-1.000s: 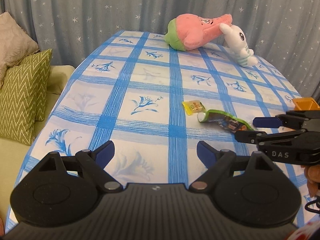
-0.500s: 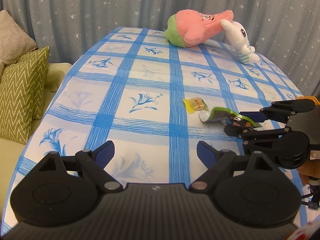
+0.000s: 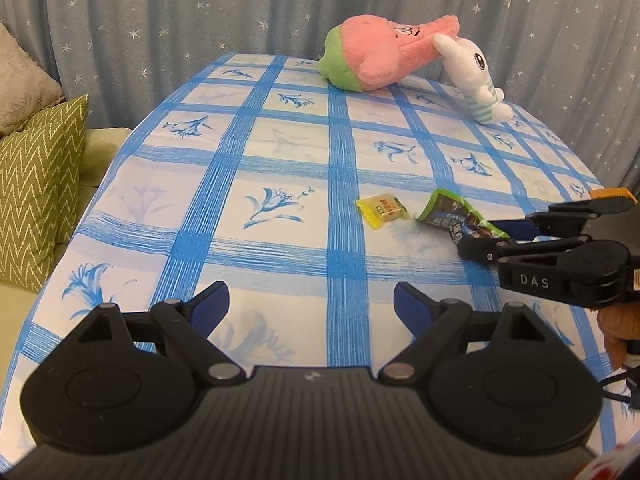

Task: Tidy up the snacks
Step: 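Grasp the green snack packet with the right gripper and lift it, then grasp the small yellow candy with the left gripper while the right holds the green packet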

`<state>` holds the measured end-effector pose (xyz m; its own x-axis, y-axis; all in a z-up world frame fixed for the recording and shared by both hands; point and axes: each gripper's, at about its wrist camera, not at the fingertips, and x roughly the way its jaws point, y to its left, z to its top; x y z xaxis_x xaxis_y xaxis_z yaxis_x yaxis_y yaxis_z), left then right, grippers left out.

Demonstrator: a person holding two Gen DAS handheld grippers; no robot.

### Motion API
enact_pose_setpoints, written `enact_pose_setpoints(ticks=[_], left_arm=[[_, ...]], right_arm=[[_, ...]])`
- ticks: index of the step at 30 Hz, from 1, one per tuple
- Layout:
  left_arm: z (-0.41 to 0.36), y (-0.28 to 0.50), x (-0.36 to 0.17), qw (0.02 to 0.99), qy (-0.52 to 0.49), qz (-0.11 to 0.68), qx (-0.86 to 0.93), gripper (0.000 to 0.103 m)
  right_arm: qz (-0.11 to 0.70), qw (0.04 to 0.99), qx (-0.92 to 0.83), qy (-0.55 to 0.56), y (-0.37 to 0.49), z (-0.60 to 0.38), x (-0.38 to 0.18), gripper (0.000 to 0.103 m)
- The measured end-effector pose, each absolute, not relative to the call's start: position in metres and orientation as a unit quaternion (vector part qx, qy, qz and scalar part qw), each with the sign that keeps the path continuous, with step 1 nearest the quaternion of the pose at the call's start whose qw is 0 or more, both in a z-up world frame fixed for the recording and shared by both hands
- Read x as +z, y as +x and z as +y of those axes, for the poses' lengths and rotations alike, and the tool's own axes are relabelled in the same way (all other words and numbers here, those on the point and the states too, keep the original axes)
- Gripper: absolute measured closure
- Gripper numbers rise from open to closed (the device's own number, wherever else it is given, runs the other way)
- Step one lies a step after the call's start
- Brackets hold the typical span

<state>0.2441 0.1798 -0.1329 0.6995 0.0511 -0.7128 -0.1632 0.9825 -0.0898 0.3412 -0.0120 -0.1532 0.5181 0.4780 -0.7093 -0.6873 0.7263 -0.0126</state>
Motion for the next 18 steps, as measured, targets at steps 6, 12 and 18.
enact_pose_setpoints(ticks=[6,12,18], left_arm=[[0.182,0.245,-0.134,0.919,-0.075,0.383,0.064,0.015],[0.181,0.252,-0.132,0.923,-0.077,0.373,0.061,0.015],[0.172,0.272,-0.131,0.931,-0.07,0.354,0.05,0.015]], right_arm=[[0.351,0.857,0.343,-0.158,0.341,-0.009,-0.157,0.075],[0.35,0.873,0.324,-0.104,0.344,-0.026,-0.141,0.08],[0.37,0.883,0.287,-0.039,0.357,-0.052,-0.135,0.08]])
